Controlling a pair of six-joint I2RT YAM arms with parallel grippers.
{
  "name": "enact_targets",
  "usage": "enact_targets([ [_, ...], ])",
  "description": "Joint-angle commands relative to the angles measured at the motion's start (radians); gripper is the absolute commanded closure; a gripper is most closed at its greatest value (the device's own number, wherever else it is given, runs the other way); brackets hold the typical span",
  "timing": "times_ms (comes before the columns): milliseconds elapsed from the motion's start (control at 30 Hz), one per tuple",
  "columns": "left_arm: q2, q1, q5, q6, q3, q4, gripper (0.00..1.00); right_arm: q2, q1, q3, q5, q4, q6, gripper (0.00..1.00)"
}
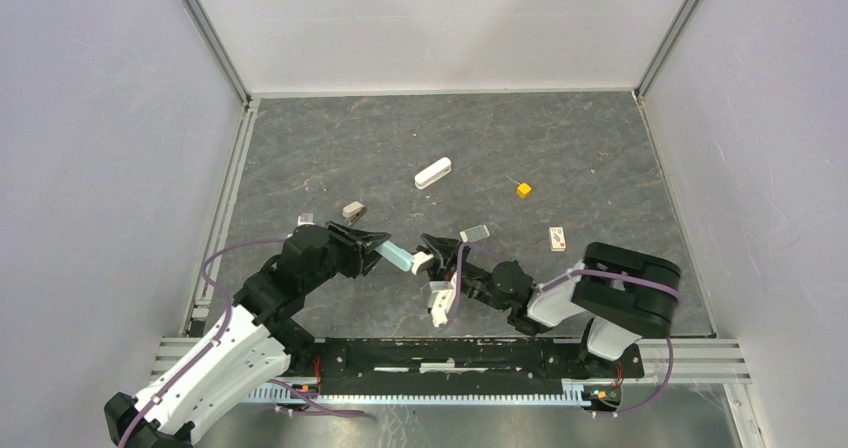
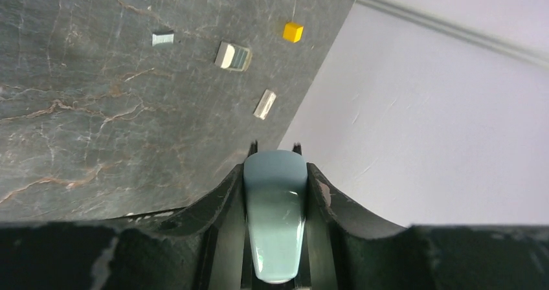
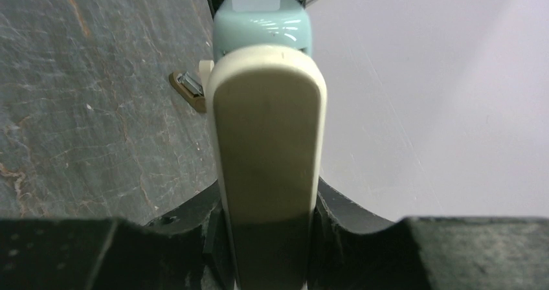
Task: Unload the staples from the stapler
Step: Unload the staple at the center of the board.
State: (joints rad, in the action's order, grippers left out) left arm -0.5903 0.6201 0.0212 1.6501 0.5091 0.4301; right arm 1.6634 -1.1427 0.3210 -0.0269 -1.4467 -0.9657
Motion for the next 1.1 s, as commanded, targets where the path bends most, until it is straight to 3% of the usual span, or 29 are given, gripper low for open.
enact_targets([
  [0, 0.025, -0.019, 0.235, 0.165, -0.056, 0.024, 0.98, -0.167, 0.003, -0.023, 0.098, 0.149, 0.007, 0.84],
  [133, 0.014, -0.018, 0.349, 0.268, -0.110, 0.068, 0.98, -0.250, 0.002, 0.056, 0.116, 0.644, 0.042, 0.87],
  [300, -0.098, -0.019, 0.371, 0.321, -0.161, 0.015, 0.98, -0.229, -0.005, 0.121, 0.136, 0.877, 0.076, 0.87],
  [500, -0.218, -0.018, 0.443, 0.371, -0.180, -0.021, 0.98, -0.114, -0.009, 0.229, 0.128, 1.043, 0.127, 0.86],
  [600, -0.262, -0.018, 0.443, 0.367, -0.183, -0.060, 0.98, -0.106, -0.009, 0.225, 0.127, 1.030, 0.147, 0.86],
  [833, -0.211, -0.017, 0.409, 0.191, -0.142, -0.137, 0.98, -0.150, -0.007, 0.253, 0.061, 1.048, 0.134, 0.82],
  [933, -0.148, -0.018, 0.322, 0.067, -0.169, -0.295, 0.98, -0.178, -0.008, 0.254, 0.037, 1.052, 0.103, 0.66],
  [1067, -0.081, -0.019, 0.201, -0.102, -0.247, -0.586, 0.98, -0.240, -0.008, 0.262, 0.058, 1.074, 0.098, 0.27],
])
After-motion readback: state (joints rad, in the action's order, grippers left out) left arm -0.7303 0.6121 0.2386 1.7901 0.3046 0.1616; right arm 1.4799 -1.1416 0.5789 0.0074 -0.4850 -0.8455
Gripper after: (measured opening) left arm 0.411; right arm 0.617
